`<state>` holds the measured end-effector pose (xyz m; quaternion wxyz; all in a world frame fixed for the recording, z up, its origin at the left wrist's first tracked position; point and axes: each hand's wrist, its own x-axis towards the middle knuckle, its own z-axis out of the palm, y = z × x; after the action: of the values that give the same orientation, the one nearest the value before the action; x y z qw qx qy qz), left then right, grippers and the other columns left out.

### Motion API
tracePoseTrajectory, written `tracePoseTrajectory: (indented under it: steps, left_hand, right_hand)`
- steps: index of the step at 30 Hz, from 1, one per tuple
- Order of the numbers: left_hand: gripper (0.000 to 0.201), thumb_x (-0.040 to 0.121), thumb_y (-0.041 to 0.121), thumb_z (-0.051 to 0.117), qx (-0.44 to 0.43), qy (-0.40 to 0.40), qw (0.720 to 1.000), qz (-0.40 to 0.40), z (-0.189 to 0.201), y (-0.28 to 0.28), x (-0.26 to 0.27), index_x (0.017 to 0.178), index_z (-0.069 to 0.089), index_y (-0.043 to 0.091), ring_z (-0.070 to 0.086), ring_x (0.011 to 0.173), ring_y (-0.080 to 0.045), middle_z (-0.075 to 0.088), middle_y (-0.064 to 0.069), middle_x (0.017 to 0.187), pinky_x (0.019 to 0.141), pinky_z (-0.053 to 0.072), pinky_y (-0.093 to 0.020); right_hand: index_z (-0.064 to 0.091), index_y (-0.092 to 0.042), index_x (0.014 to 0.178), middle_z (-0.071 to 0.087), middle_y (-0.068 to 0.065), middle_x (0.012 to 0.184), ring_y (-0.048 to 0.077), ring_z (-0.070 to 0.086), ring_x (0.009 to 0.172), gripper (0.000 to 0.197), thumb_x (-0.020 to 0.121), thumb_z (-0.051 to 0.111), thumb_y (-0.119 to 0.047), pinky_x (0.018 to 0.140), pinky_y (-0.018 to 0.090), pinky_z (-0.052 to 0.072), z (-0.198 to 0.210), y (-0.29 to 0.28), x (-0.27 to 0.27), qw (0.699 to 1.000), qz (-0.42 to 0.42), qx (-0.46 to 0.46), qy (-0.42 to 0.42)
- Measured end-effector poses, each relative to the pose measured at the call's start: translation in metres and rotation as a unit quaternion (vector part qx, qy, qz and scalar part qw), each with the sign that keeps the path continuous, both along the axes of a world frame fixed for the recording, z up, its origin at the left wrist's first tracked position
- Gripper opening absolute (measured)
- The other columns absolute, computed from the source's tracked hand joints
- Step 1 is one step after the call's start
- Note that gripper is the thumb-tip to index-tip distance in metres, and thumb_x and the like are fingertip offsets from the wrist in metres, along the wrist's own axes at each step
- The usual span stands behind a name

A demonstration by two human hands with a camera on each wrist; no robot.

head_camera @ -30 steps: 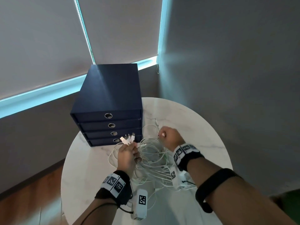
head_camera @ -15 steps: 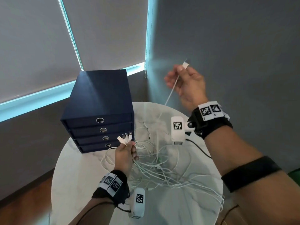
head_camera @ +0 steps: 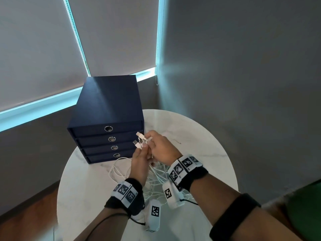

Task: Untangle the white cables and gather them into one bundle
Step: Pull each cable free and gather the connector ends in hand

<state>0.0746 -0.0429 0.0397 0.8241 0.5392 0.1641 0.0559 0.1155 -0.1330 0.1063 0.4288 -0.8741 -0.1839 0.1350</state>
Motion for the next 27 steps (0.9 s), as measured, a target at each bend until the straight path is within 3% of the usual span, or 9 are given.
tracePoseTrajectory:
  steps: [2,5,7,10,13,16,21,24,27]
  left_hand:
    - [0.036,0.108,0.026,0.037,0.028,-0.006,1.000,0.008,0.001,-0.001,-0.003,0.077,0.046,0.009,0.044,0.045,-0.010,0.047,0.002,0.052,0.045,0.038,-0.026]
    - [0.036,0.108,0.026,0.038,0.053,0.005,0.998,0.026,-0.009,0.000,-0.004,0.079,0.049,0.008,0.043,0.046,-0.012,0.048,-0.001,0.055,0.045,0.036,-0.026]
    - [0.033,0.107,0.026,0.040,0.039,0.021,0.998,0.047,-0.017,0.002,-0.002,0.084,0.054,0.007,0.044,0.050,-0.013,0.051,-0.001,0.058,0.046,0.035,-0.026]
    - [0.027,0.106,0.023,0.043,0.010,0.055,0.992,0.110,-0.018,0.008,0.004,0.088,0.056,0.008,0.046,0.052,-0.014,0.051,0.000,0.062,0.045,0.037,-0.026]
    - [0.027,0.107,0.023,0.042,-0.038,0.062,0.982,0.177,-0.008,0.023,0.009,0.085,0.054,0.012,0.050,0.058,-0.016,0.050,-0.003,0.067,0.052,0.041,-0.030]
    - [0.030,0.107,0.026,0.039,-0.140,0.023,0.968,0.208,0.005,0.044,0.012,0.081,0.049,0.016,0.050,0.051,-0.015,0.049,0.001,0.065,0.054,0.047,-0.030]
    - [0.032,0.108,0.028,0.037,-0.132,-0.024,0.975,0.178,0.013,0.052,0.011,0.079,0.046,0.020,0.028,0.042,-0.006,0.036,0.008,0.057,0.037,0.023,-0.020]
    - [0.030,0.107,0.026,0.039,-0.079,-0.017,0.987,0.136,0.012,0.046,0.008,0.080,0.048,0.019,0.025,0.043,-0.006,0.035,0.007,0.058,0.036,0.019,-0.018]
    - [0.028,0.105,0.028,0.047,-0.043,-0.015,0.996,0.081,0.011,0.036,0.005,0.078,0.047,0.019,0.023,0.043,-0.006,0.032,0.008,0.057,0.036,0.020,-0.018]
  right_hand:
    - [0.047,-0.021,0.100,0.068,0.007,0.076,0.018,0.062,0.050,0.003,0.098,0.045,-0.021,0.050,0.037,0.056,-0.007,0.005,-0.003,0.999,-0.019,-0.027,-0.010]
    - [0.051,-0.021,0.087,0.068,0.005,0.070,0.021,0.064,0.048,0.010,0.095,0.047,-0.019,0.049,0.041,0.058,-0.015,0.007,-0.007,0.998,-0.040,-0.035,-0.029]
    - [0.057,-0.020,0.088,0.063,-0.002,0.061,0.009,0.059,0.042,0.011,0.094,0.050,-0.014,0.045,0.034,0.055,-0.018,0.004,-0.013,0.999,-0.026,0.013,-0.029]
    - [0.062,-0.027,0.111,0.056,-0.012,0.057,-0.001,0.054,0.046,0.026,0.093,0.055,-0.010,0.048,0.018,0.044,-0.029,-0.008,-0.023,0.999,0.026,0.035,-0.021]
    - [0.055,-0.035,0.111,0.062,-0.007,0.073,0.007,0.057,0.063,0.026,0.092,0.055,-0.017,0.059,0.027,0.049,-0.056,-0.034,-0.025,0.998,0.021,-0.047,-0.048]
    - [0.064,-0.021,0.086,0.069,0.000,0.078,0.017,0.064,0.072,0.005,0.089,0.060,-0.023,0.070,0.036,0.055,-0.087,-0.075,-0.016,0.990,-0.033,-0.131,-0.036]
    - [0.071,-0.018,0.079,0.067,0.006,0.088,0.023,0.062,0.085,0.011,0.085,0.062,-0.020,0.078,0.030,0.050,-0.105,-0.114,0.006,0.968,-0.131,-0.214,-0.009]
    - [0.068,-0.014,0.071,0.064,0.000,0.066,0.017,0.060,0.066,0.027,0.091,0.063,-0.032,0.061,0.024,0.044,-0.081,-0.110,0.018,0.974,-0.174,-0.144,0.015]
    - [0.066,-0.009,0.066,0.057,0.001,0.049,0.017,0.055,0.046,0.031,0.090,0.067,-0.029,0.053,0.029,0.049,-0.040,-0.090,0.019,0.974,-0.191,0.082,0.085]
